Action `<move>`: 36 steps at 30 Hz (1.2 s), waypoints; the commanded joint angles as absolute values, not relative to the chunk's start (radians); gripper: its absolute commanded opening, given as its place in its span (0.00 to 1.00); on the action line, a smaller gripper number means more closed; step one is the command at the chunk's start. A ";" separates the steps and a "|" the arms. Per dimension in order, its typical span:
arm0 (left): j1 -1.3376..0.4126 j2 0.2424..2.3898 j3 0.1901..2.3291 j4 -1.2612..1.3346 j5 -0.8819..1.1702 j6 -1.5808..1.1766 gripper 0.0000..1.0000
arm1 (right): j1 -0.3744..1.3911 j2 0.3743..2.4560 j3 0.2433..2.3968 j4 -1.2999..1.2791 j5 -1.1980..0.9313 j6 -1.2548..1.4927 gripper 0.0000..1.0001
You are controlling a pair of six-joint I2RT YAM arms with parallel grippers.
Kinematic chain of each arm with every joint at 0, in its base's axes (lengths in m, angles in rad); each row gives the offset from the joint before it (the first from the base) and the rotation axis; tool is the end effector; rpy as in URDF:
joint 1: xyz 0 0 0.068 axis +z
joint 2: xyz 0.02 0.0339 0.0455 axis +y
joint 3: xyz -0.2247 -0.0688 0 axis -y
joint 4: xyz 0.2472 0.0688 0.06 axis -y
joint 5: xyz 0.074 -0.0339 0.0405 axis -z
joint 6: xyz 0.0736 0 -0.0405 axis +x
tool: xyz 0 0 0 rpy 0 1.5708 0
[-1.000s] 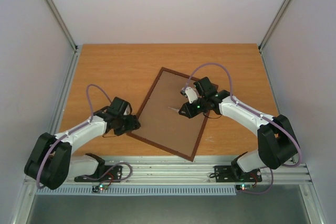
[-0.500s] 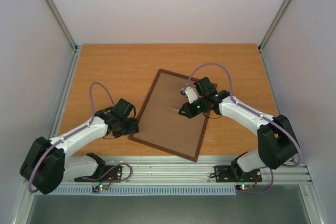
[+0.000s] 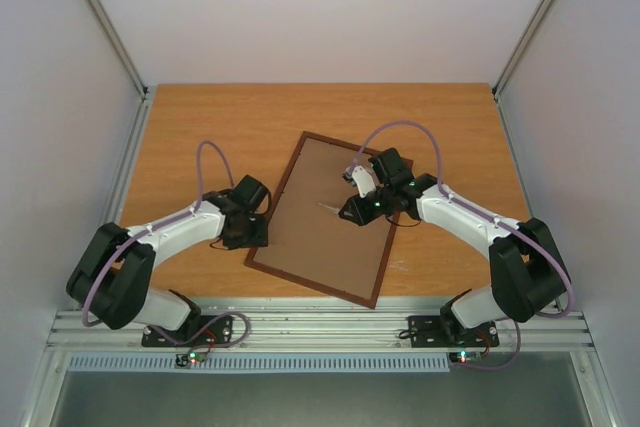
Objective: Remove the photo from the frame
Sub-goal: Move the photo frame to the center of the board.
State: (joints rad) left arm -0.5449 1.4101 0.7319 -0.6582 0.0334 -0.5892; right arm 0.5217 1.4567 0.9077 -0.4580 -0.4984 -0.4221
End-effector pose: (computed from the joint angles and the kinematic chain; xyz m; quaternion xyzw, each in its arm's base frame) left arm 0.2112 -0.1309 0.0834 -0.0200 0.9928 -0.0768 0.0897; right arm 0.2518 0.1853 0.1417 -0.4843 0.7979 0.2500 0.2575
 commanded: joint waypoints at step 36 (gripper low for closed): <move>-0.629 1.309 0.597 -0.491 0.185 -0.662 0.30 | 0.802 1.625 0.845 -0.181 -0.553 -0.463 0.01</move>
